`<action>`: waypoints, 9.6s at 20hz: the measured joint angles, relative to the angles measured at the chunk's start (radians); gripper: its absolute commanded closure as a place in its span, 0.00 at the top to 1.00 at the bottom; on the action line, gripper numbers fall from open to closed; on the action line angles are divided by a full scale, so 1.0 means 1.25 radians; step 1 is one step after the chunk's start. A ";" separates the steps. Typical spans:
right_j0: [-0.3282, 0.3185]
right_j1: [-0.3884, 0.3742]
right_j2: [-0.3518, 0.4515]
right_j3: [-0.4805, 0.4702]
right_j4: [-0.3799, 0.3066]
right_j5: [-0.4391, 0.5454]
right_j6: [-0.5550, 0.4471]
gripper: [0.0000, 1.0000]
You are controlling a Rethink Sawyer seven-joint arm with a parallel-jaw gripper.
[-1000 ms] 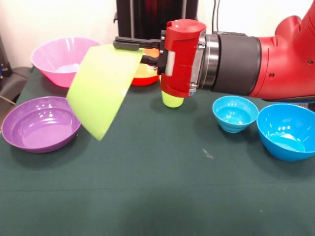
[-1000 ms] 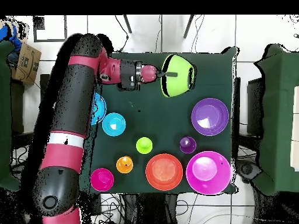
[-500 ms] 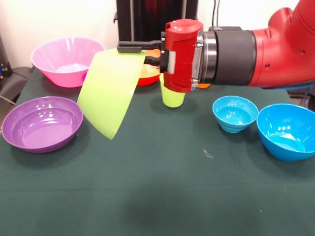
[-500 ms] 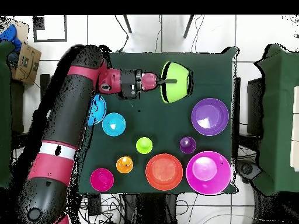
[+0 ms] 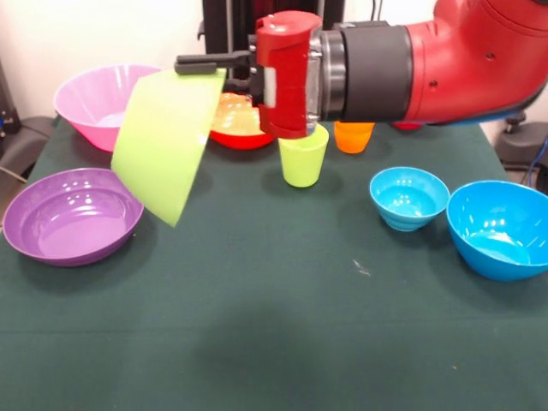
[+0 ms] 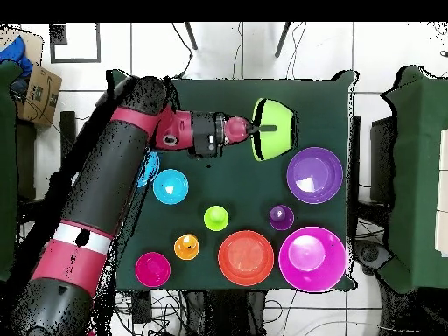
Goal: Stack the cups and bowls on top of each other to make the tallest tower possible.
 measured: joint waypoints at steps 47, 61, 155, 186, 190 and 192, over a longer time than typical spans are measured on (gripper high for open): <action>0.095 0.100 -0.028 0.086 0.001 0.000 0.128 0.00; 0.095 0.134 -0.037 0.086 0.001 -0.001 0.128 1.00; -0.011 -0.110 0.054 0.125 0.089 -0.099 0.128 1.00; -0.090 -0.136 0.129 0.140 0.124 -0.216 0.128 1.00; -0.081 -0.164 0.134 0.176 0.124 -0.223 0.128 1.00; -0.074 -0.194 0.137 0.206 0.124 -0.223 0.128 1.00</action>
